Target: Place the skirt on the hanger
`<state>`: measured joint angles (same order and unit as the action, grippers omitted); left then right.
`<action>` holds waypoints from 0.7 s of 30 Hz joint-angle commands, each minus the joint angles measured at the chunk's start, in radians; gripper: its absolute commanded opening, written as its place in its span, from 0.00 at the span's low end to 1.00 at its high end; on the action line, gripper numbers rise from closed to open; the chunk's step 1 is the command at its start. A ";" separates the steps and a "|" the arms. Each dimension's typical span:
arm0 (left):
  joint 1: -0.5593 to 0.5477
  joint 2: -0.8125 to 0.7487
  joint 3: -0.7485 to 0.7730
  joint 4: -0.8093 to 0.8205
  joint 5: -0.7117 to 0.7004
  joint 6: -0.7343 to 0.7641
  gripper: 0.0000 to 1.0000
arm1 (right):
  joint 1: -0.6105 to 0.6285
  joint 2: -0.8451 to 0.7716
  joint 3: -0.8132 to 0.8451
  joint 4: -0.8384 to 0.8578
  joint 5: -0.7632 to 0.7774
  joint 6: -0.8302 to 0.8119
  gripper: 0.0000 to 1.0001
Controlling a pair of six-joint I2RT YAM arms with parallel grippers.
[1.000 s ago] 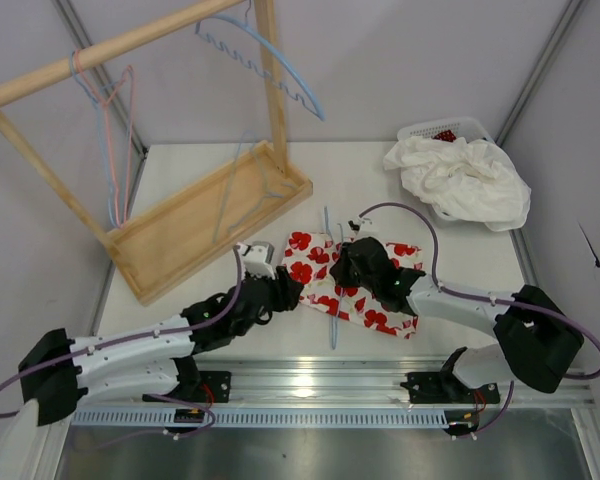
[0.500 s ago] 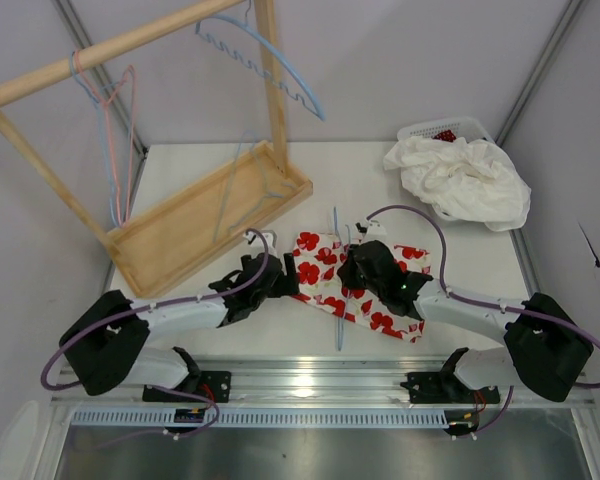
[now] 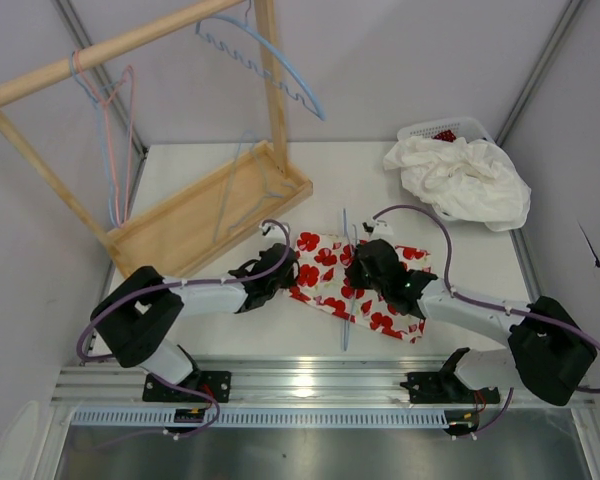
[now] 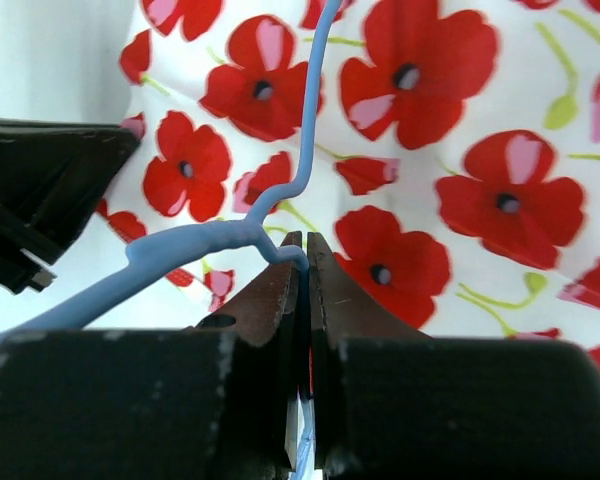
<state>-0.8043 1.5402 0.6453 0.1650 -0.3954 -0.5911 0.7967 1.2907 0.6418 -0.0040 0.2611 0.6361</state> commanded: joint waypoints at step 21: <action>-0.119 -0.066 -0.055 -0.035 -0.099 -0.147 0.09 | -0.063 -0.050 0.042 -0.103 0.001 -0.052 0.00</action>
<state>-0.8764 1.4982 0.5926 0.1020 -0.4770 -0.6754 0.7353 1.2438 0.6392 -0.0875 0.2825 0.6209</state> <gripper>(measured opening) 0.089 0.038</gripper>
